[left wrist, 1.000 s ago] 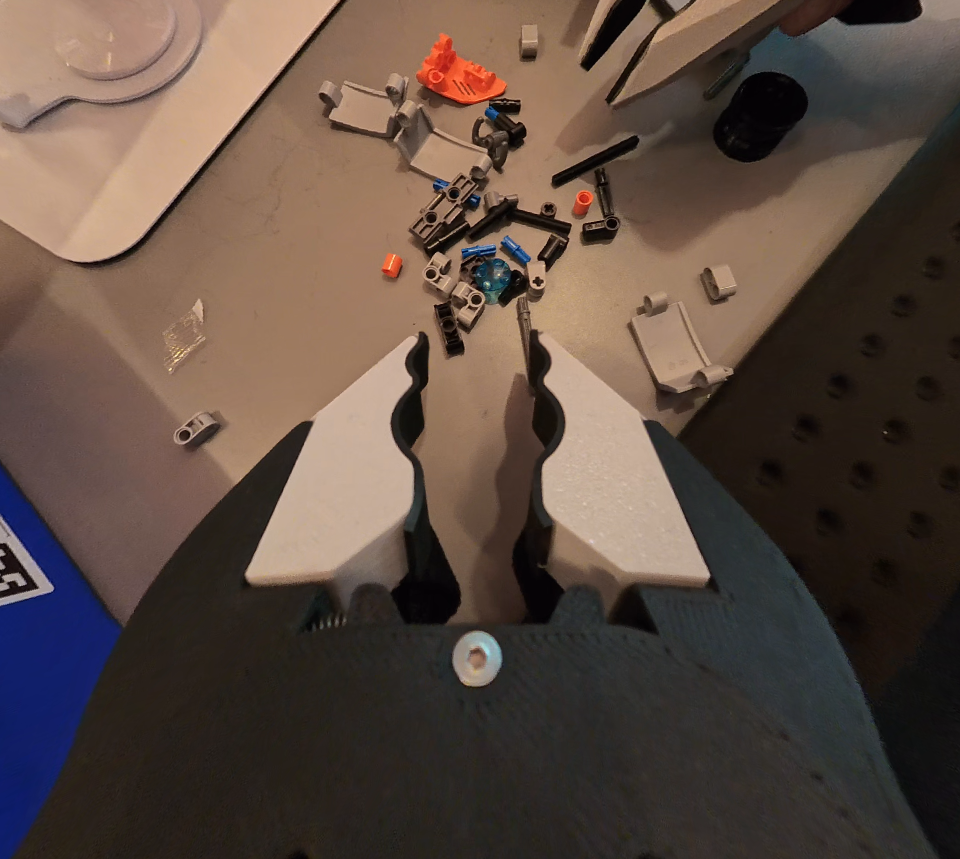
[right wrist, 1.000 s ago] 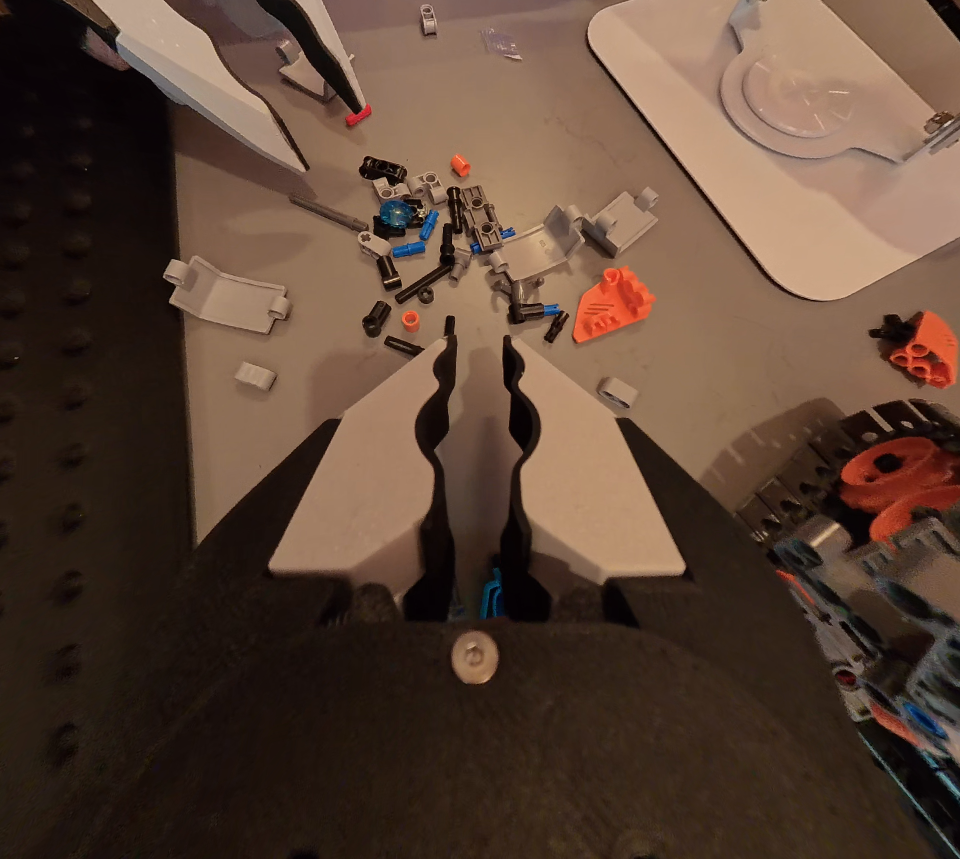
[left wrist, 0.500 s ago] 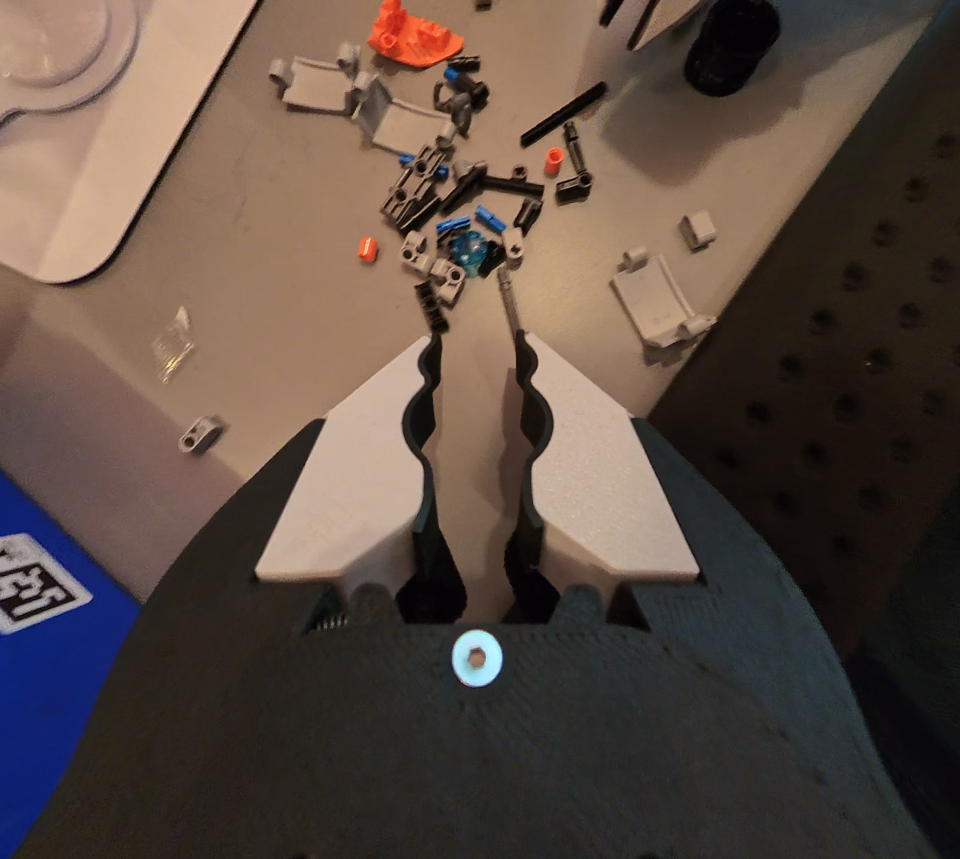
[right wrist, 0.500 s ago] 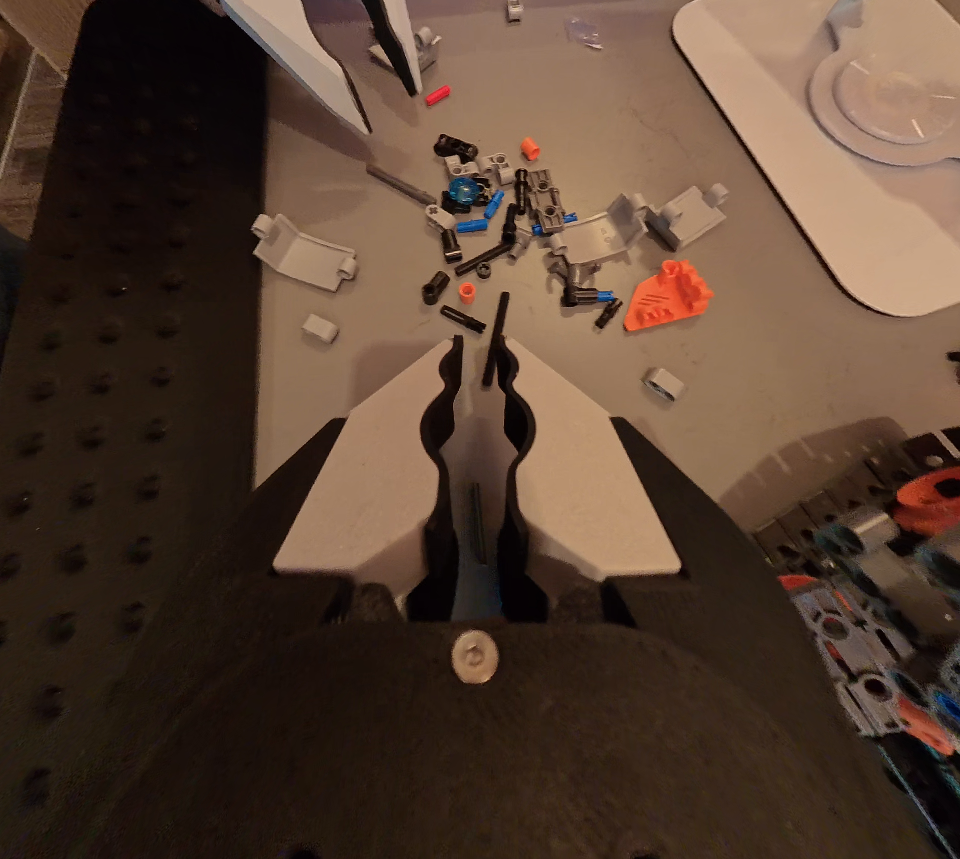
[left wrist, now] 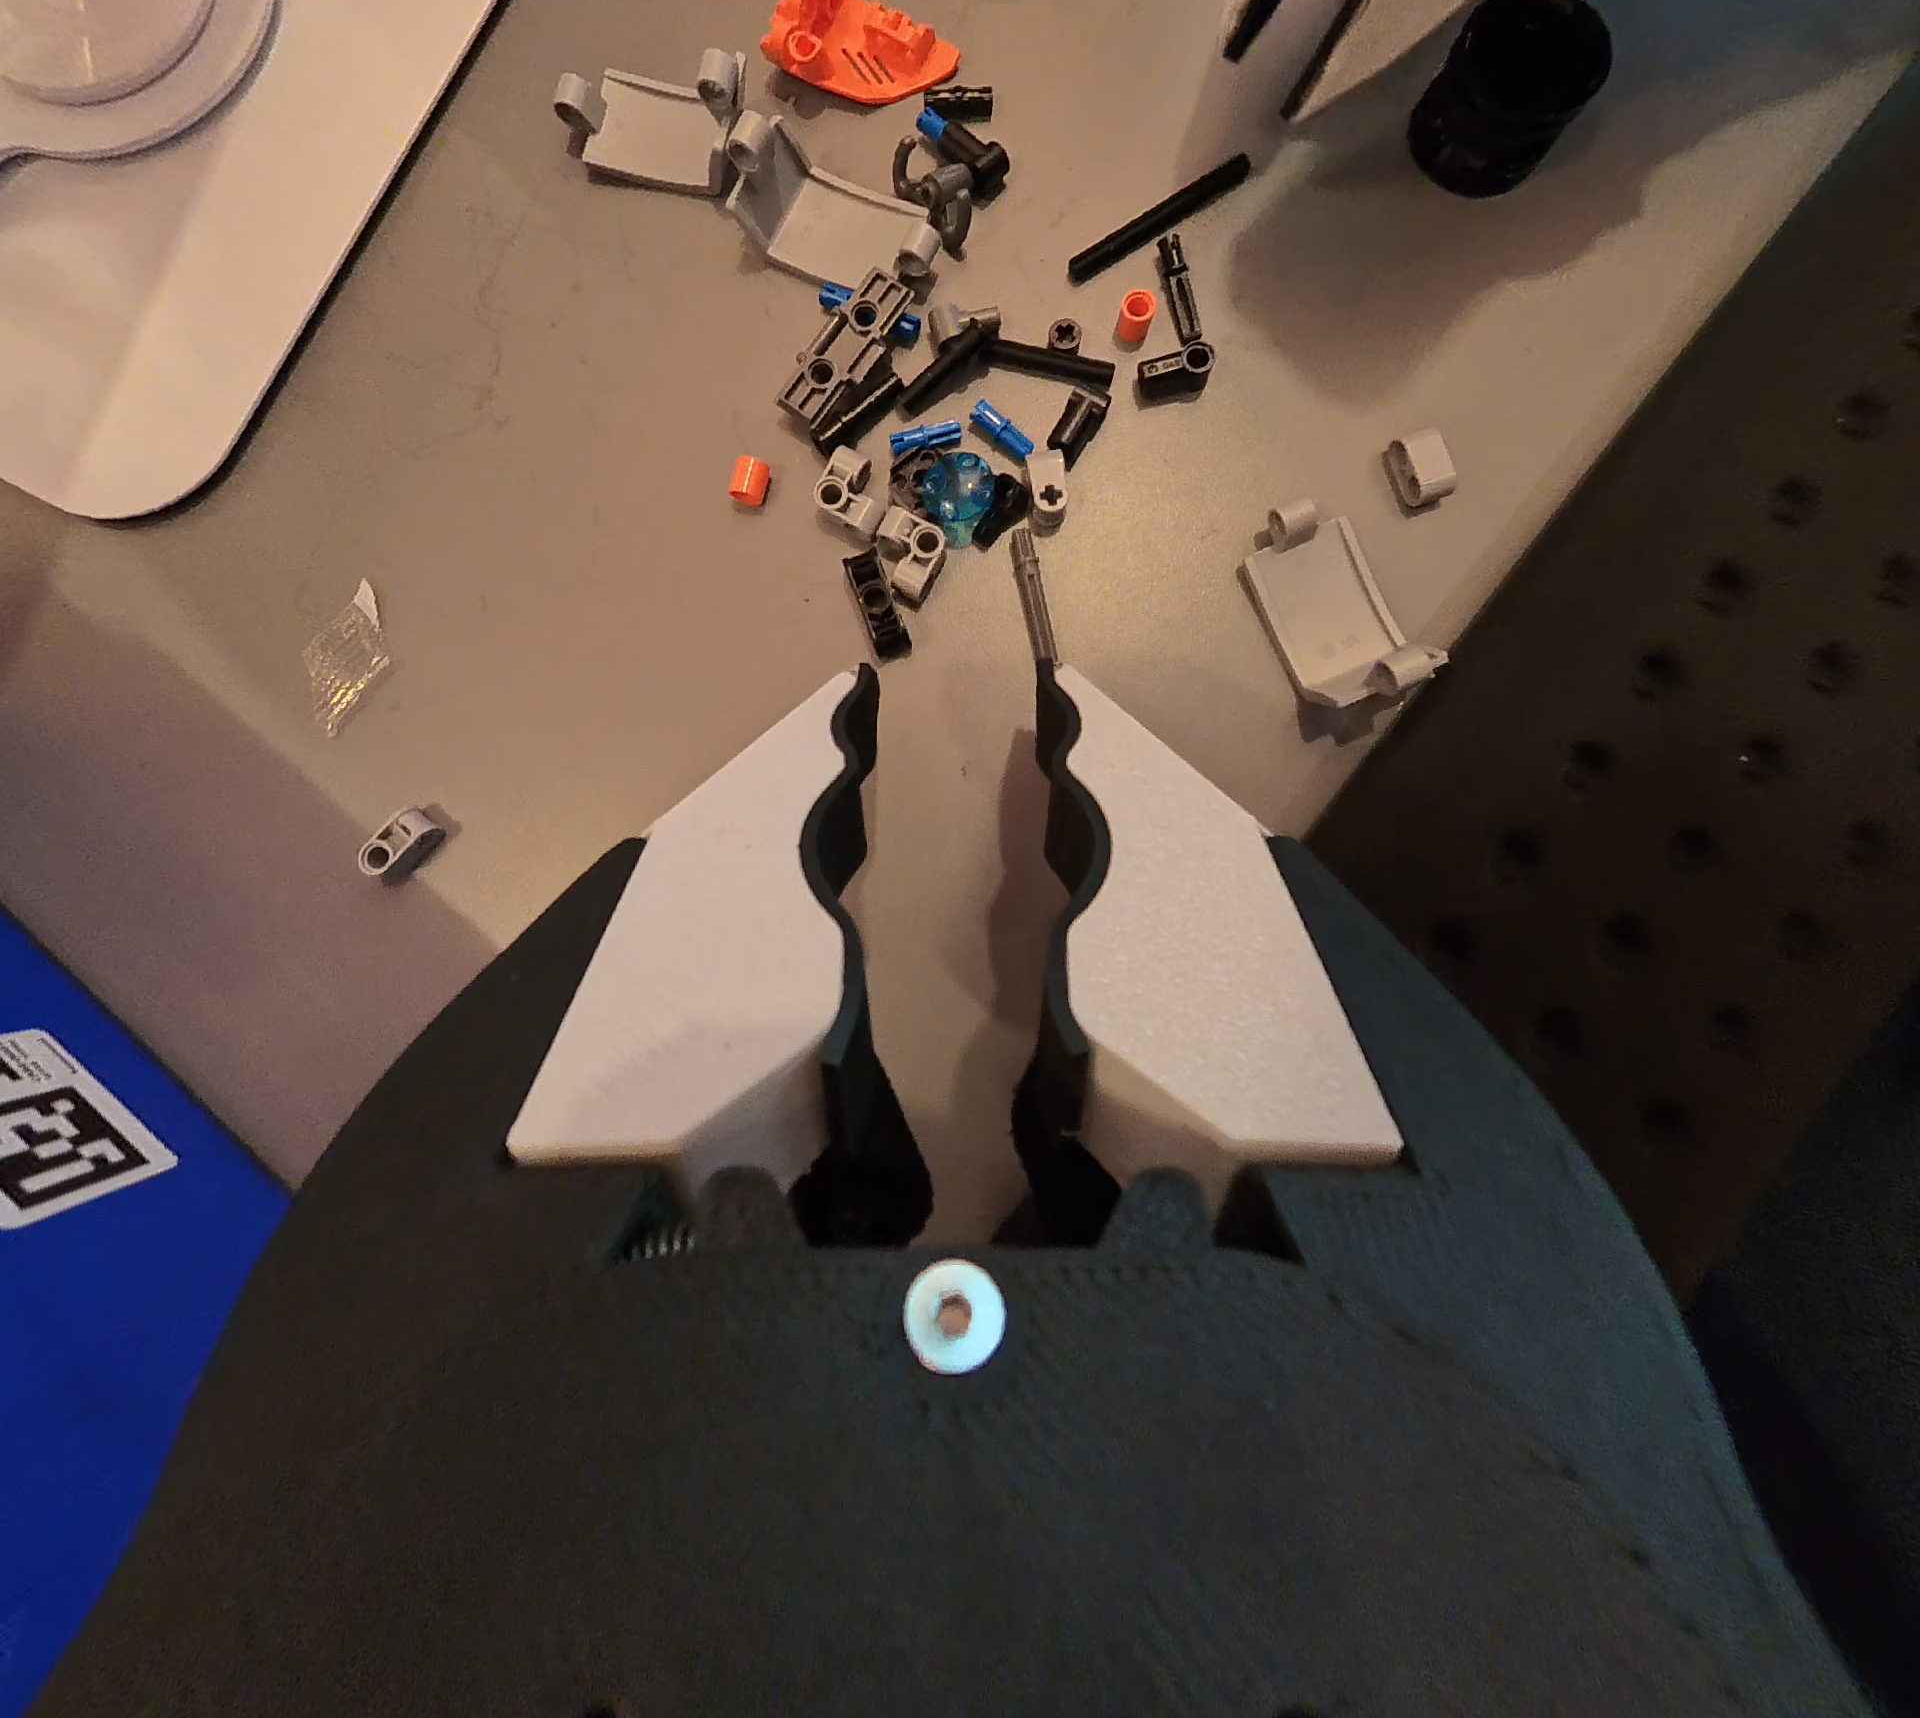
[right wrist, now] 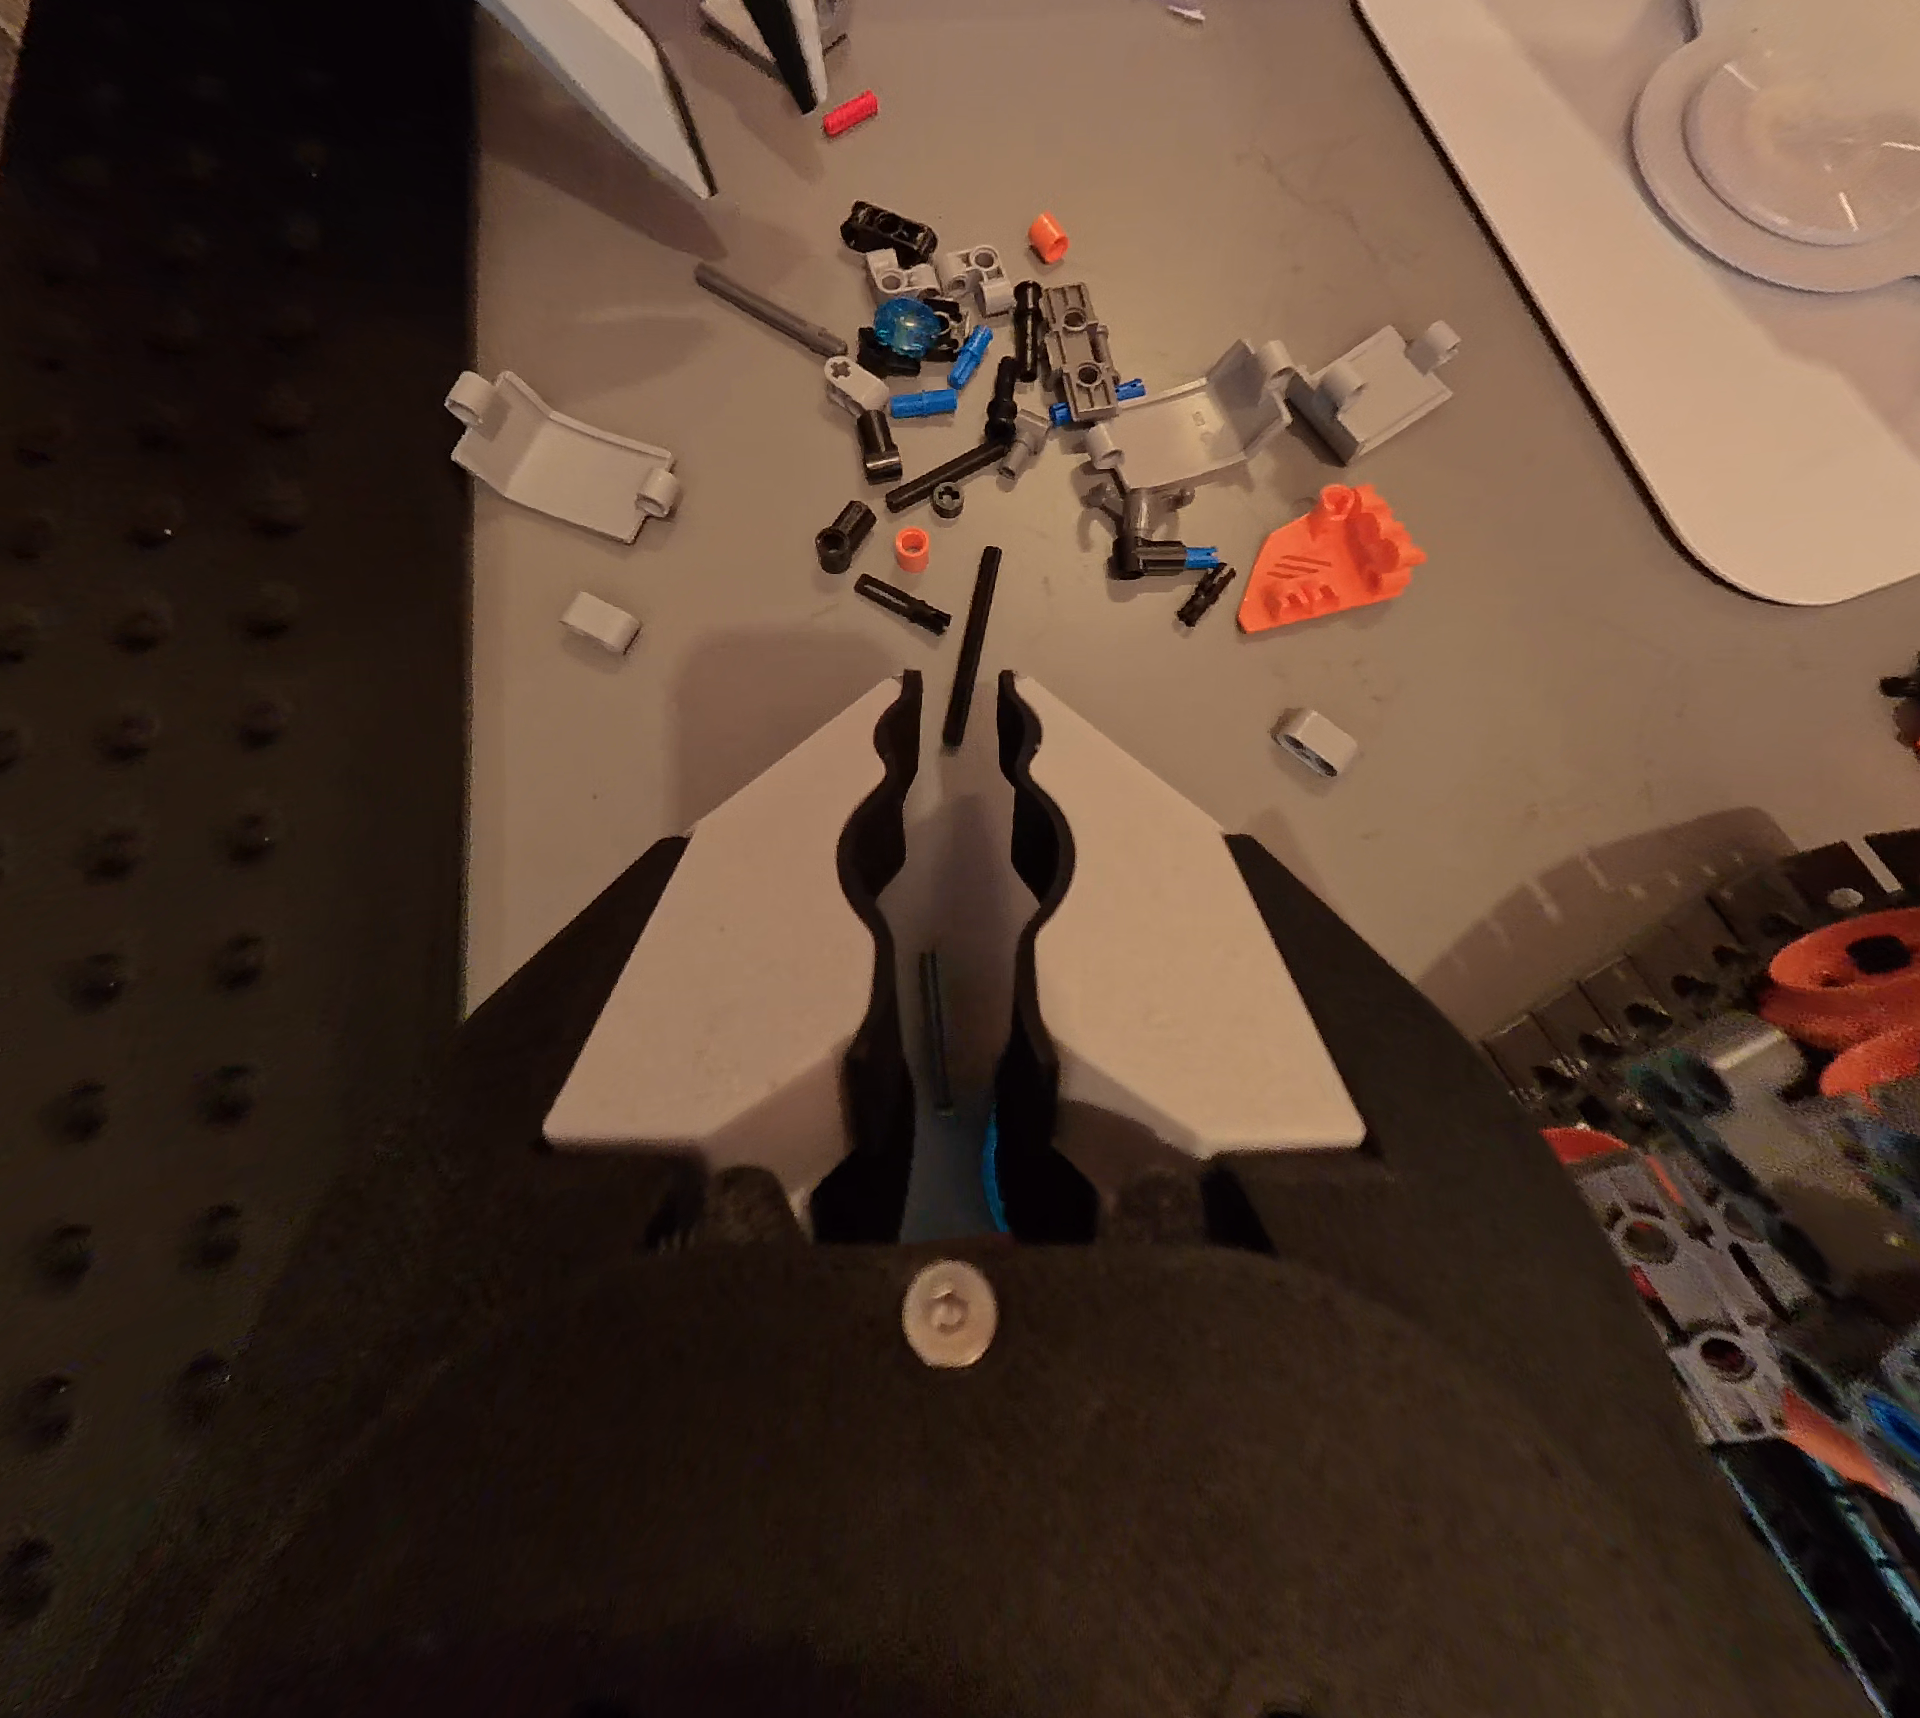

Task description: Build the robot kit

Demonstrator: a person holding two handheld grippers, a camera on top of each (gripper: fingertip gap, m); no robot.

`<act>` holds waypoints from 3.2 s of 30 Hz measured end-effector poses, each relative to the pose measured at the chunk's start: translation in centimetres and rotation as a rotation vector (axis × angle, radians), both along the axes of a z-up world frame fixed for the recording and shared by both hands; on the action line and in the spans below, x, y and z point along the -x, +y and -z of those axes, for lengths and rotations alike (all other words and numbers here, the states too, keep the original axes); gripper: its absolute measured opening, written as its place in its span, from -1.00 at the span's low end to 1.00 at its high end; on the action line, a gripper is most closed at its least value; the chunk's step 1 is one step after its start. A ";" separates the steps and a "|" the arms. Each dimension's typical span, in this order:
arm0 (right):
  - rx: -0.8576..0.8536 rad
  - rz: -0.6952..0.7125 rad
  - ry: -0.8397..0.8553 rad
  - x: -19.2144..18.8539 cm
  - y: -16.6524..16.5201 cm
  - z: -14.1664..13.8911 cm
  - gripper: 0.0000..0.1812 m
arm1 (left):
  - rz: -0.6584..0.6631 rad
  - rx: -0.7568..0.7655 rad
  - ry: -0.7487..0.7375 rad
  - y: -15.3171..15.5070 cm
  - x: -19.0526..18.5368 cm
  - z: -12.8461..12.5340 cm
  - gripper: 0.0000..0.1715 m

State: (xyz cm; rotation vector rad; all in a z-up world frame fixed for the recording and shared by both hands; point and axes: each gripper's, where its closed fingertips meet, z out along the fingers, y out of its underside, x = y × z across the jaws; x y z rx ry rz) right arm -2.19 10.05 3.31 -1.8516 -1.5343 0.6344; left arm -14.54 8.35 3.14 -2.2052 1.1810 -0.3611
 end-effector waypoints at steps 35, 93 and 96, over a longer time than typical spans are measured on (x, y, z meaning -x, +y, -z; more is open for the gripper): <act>0.102 -0.108 -0.057 4.4 -1.9 0.1 -0.81 | 0.037 0.031 -0.059 -1.5 -0.9 0.3 -0.65; 0.073 0.126 0.093 3.8 1.8 -2.1 -0.89 | -0.018 -0.128 -0.044 2.4 0.5 -1.2 -0.63; 0.056 0.137 0.055 4.4 1.9 -1.4 -0.89 | -0.021 -0.120 -0.055 2.3 0.6 -1.1 -0.63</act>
